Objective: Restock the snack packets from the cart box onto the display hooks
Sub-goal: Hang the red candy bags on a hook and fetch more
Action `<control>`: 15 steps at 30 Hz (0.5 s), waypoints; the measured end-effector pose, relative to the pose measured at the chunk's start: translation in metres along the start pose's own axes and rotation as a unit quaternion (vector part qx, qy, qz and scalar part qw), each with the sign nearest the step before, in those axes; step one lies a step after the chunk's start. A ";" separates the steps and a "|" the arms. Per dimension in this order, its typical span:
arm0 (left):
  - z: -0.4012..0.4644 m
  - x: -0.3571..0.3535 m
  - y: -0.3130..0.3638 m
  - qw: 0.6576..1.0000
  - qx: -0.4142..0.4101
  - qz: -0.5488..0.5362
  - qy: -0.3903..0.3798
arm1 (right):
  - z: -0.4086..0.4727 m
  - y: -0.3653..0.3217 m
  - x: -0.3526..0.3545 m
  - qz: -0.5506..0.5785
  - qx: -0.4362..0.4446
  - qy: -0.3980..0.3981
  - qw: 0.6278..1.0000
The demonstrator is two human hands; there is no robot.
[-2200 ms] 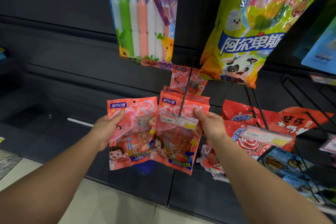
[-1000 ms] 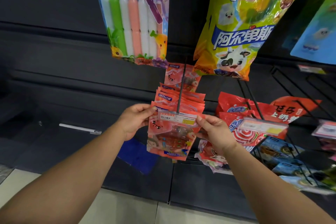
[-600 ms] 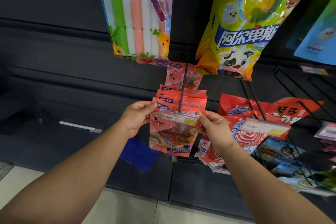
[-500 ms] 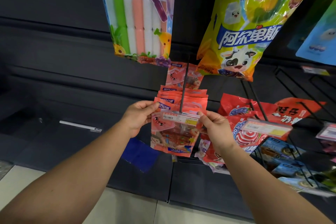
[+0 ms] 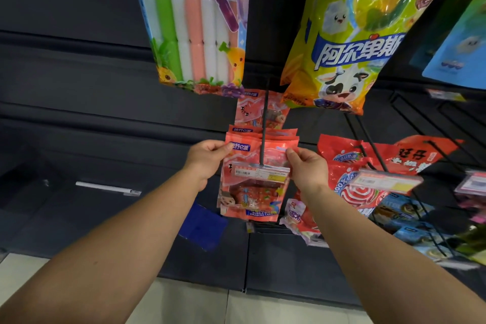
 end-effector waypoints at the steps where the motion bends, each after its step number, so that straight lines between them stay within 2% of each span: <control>1: 0.000 -0.001 0.002 1.000 -0.006 0.006 0.005 | 0.001 -0.002 -0.002 0.001 -0.006 0.009 1.000; 8: -0.003 0.004 -0.009 0.998 -0.013 0.052 -0.040 | -0.013 0.009 -0.002 -0.010 0.017 0.034 0.999; 11: -0.015 0.006 -0.017 0.996 -0.003 0.086 -0.037 | -0.025 0.025 0.002 -0.030 -0.012 0.016 0.999; 15: -0.040 0.002 -0.029 0.986 0.034 0.164 -0.011 | -0.048 0.043 0.020 -0.079 -0.010 -0.046 0.996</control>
Point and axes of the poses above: each hand's wrist, its own z-axis towards the middle knuckle, its own x-axis out of the back of the hand, y = z × x, the point moved 1 cm from there along z, towards the middle knuckle, and after that the axes turned 6 degrees about y, right-handed, at the moved point
